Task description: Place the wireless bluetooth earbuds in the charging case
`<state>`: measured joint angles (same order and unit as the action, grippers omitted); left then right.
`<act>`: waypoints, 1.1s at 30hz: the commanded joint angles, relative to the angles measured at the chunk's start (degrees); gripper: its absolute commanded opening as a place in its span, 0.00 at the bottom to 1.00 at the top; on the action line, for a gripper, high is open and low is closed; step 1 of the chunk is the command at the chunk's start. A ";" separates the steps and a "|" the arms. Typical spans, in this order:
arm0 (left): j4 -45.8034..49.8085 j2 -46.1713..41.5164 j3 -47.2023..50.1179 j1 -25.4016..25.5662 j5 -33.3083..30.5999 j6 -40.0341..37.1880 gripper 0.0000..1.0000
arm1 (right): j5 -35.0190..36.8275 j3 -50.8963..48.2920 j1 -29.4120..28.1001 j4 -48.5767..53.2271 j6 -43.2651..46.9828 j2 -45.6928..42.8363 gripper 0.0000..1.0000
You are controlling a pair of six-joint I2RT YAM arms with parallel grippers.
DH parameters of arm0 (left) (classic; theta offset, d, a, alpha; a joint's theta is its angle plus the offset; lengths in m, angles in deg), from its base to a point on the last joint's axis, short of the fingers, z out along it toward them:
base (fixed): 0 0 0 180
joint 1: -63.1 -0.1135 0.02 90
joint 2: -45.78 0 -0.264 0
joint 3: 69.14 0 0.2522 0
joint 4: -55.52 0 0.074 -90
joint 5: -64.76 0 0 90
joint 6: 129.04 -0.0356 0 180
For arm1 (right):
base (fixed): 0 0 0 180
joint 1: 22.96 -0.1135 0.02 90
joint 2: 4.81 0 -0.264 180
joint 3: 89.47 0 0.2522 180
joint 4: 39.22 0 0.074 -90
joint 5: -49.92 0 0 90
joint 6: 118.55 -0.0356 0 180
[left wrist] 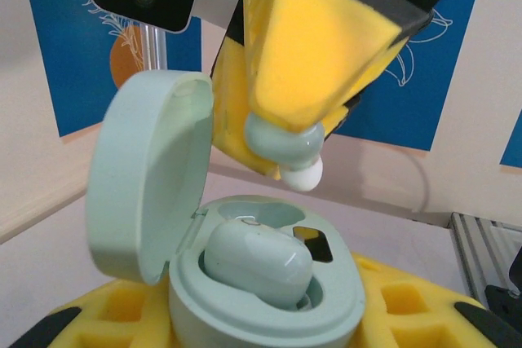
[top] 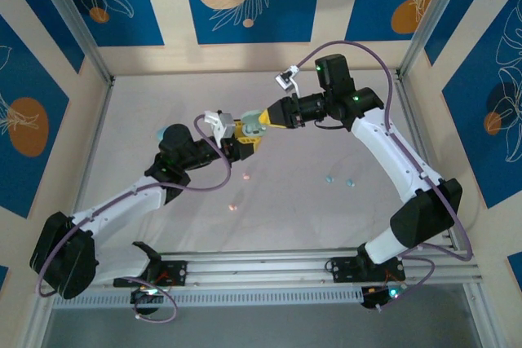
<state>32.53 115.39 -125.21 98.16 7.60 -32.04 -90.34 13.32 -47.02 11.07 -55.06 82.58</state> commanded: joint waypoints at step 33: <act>-7.63 0.61 -1.97 0.57 2.49 3.14 0.36 | 16.66 3.96 -3.57 6.07 6.76 0.58 0.26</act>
<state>31.17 116.85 -125.29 97.99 6.60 -29.09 -77.71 16.27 -49.95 15.14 -50.86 82.82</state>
